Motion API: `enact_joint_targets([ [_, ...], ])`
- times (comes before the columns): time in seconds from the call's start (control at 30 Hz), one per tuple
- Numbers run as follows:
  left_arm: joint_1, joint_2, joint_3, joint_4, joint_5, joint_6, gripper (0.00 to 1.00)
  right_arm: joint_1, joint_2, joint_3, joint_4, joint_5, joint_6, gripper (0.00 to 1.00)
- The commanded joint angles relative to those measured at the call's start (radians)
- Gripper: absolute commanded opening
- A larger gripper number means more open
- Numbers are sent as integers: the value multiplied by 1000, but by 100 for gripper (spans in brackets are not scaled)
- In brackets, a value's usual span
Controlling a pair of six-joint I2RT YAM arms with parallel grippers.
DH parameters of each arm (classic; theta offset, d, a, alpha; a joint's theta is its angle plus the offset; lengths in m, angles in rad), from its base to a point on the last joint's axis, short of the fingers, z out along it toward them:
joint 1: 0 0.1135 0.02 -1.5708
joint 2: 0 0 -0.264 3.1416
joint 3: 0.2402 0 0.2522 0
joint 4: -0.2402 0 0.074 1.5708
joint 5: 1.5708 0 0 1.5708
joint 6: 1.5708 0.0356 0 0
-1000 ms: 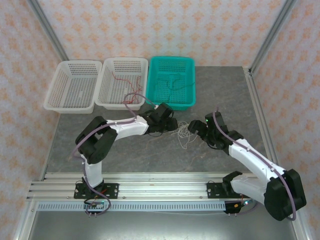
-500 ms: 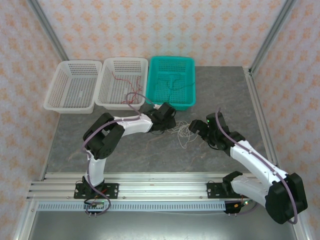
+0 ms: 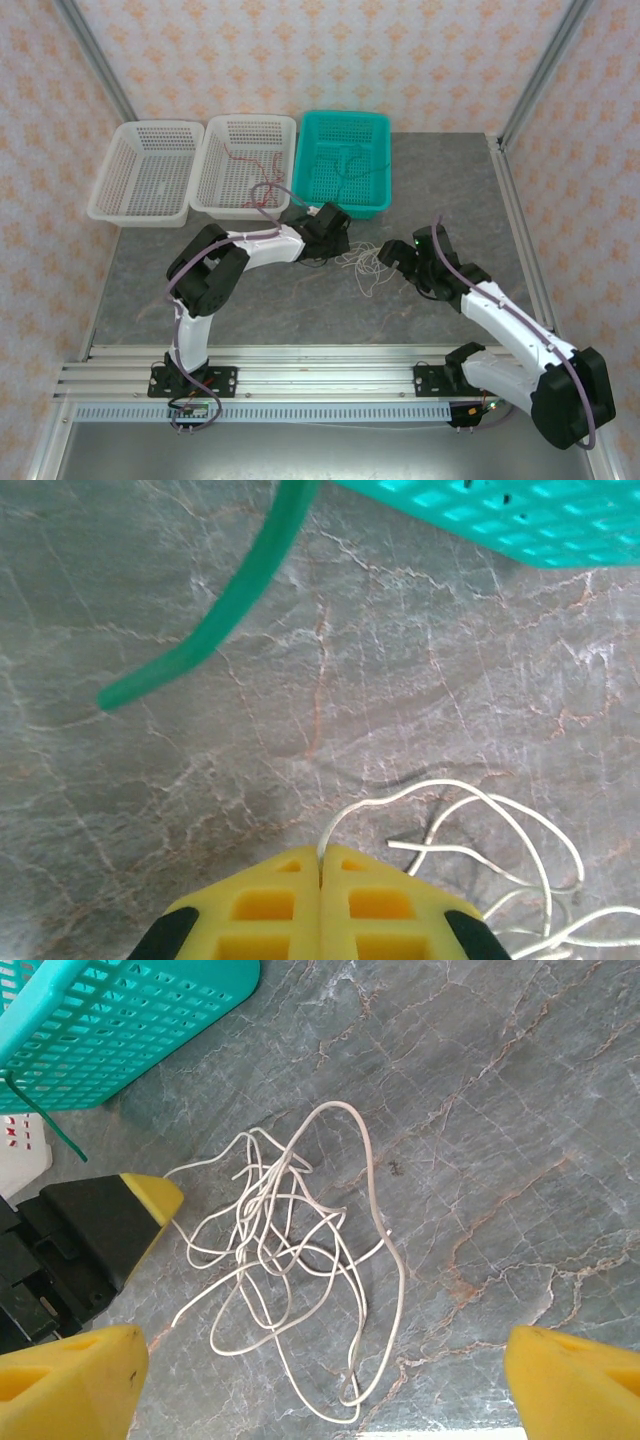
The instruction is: Untangle the cables
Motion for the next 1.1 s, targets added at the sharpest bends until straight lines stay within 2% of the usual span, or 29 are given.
enact_joint_targets([
  [0.0, 3, -74, 11, 21, 46, 8, 0, 7, -25, 40, -22, 0, -28, 92],
  [0.17, -37, -219, -12, -34, 48, 46, 0, 11, -9, 52, 39, 26, -78, 92],
  [0.33, -59, -374, -62, -38, 45, 49, 0, 60, 21, 72, 195, 43, -181, 93],
  [0.4, -63, -433, -49, -37, 52, 67, 0, 90, 35, 46, 318, 48, -255, 94],
  [0.5, -67, -496, 12, -91, 46, 110, 0, 97, 91, -56, 614, 1, -383, 92],
  [0.57, -67, -521, 60, -140, 57, 148, 0, 97, 145, -70, 711, 10, -461, 90],
  [0.6, -67, -532, 87, -165, 77, 170, 0, 98, 176, -62, 738, 15, -497, 87],
  [0.73, -68, -558, 152, -197, 180, 221, 0, 98, 333, -9, 792, -81, -555, 60],
  [0.83, -66, -591, 177, -215, 204, 285, 0, 98, 455, 52, 747, -181, -507, 28],
  [0.9, -61, -612, 222, -272, 181, 319, 0, 100, 511, 67, 720, -219, -435, 15],
  [0.97, -51, -635, 269, -305, 159, 356, 0, 108, 540, 39, 748, -240, -356, 12],
  [1.07, -25, -649, 342, -365, 123, 339, 0, 135, 524, -45, 816, -226, -275, 12],
])
